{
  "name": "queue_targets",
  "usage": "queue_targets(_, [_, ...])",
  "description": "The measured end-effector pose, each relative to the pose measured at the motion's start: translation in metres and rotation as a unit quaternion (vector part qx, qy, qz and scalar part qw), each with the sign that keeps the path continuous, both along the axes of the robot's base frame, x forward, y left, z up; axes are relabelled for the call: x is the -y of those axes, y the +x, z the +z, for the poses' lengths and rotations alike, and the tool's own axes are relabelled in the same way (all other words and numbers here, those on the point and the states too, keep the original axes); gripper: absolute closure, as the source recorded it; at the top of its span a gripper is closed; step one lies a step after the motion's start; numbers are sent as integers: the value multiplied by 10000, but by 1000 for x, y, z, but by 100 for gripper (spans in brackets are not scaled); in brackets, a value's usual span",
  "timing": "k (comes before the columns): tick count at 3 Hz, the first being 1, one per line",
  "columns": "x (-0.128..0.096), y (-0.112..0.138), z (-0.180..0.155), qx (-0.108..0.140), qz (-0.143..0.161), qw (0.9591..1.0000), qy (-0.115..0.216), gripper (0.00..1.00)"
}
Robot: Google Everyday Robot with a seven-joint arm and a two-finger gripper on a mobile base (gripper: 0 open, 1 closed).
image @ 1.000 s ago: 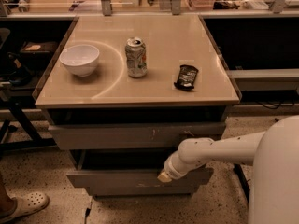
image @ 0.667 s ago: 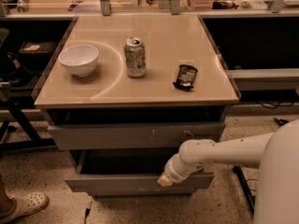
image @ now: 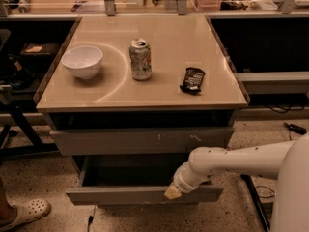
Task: Open middle drawer
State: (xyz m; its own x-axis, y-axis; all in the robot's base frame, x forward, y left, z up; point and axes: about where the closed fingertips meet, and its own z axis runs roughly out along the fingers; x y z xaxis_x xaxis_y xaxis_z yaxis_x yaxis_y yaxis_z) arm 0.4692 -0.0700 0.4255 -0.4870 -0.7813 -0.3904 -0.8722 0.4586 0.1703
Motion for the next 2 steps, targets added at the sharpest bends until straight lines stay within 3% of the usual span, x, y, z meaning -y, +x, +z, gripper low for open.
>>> queue_targets(1, [7, -23, -1, -253, -151, 9996, 18, 100])
queue_targets(2, [4, -14, 0, -264, -86, 9996, 49, 100])
